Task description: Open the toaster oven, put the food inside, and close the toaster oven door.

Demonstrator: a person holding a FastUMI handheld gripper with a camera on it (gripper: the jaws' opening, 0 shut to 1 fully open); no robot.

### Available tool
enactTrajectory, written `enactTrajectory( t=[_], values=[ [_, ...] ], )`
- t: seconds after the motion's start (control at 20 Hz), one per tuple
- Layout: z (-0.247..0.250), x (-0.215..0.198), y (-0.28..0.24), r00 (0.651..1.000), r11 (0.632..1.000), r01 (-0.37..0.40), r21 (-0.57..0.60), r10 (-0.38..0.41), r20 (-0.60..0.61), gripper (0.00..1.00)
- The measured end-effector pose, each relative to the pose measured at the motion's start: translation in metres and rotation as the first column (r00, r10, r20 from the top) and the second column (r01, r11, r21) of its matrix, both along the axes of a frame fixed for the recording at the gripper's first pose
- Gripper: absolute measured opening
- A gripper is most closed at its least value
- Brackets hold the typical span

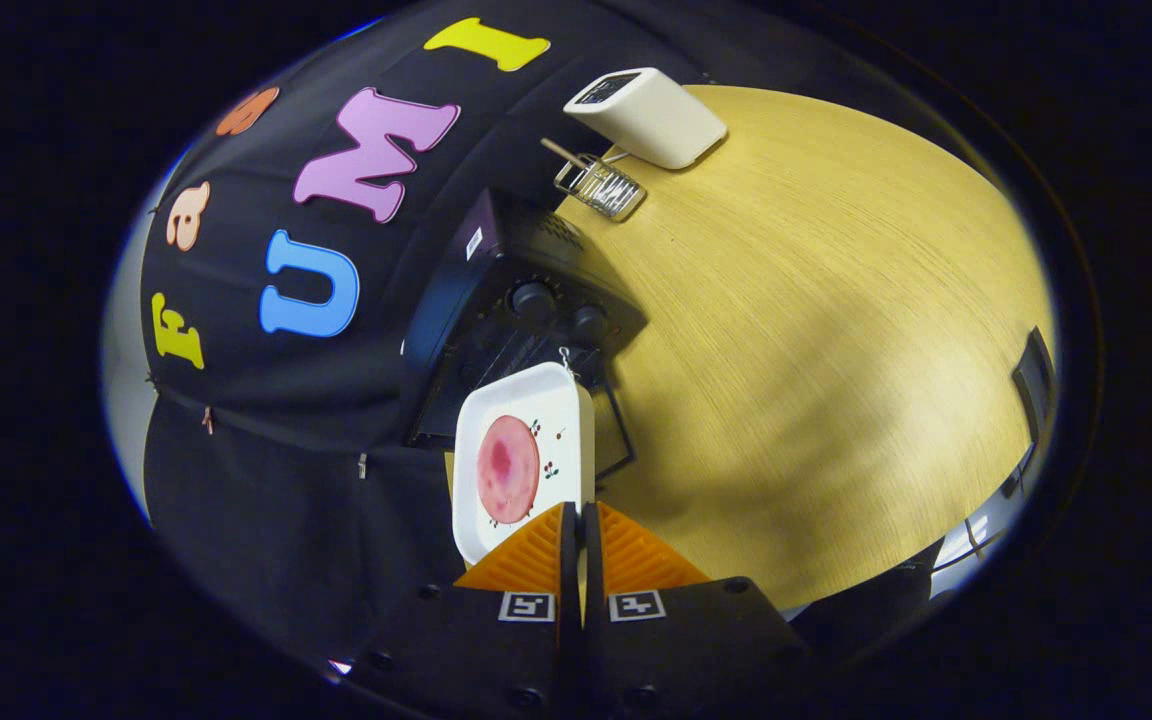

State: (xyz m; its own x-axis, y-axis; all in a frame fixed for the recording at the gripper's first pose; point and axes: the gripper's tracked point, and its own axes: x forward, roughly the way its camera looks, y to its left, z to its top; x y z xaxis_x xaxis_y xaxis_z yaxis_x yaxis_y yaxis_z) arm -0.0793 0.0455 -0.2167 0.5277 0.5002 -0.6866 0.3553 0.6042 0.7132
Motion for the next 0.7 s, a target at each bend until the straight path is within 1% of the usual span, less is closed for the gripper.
enactTrajectory(
  t=[0.2,0.4,0.55,0.7],
  values=[
    [-0.006,0.016,0.04,0.999,0.999,-0.038,-0.013,0.038,0.011,0.05],
    [-0.021,0.032,0.068,0.999,0.998,-0.046,-0.051,0.047,0.005,0.05],
    [-0.031,0.047,0.082,0.999,0.997,-0.018,-0.079,0.02,0.024,0.05],
    [-0.046,0.069,0.091,0.998,0.994,0.05,-0.102,-0.046,0.046,0.05]
  ],
)
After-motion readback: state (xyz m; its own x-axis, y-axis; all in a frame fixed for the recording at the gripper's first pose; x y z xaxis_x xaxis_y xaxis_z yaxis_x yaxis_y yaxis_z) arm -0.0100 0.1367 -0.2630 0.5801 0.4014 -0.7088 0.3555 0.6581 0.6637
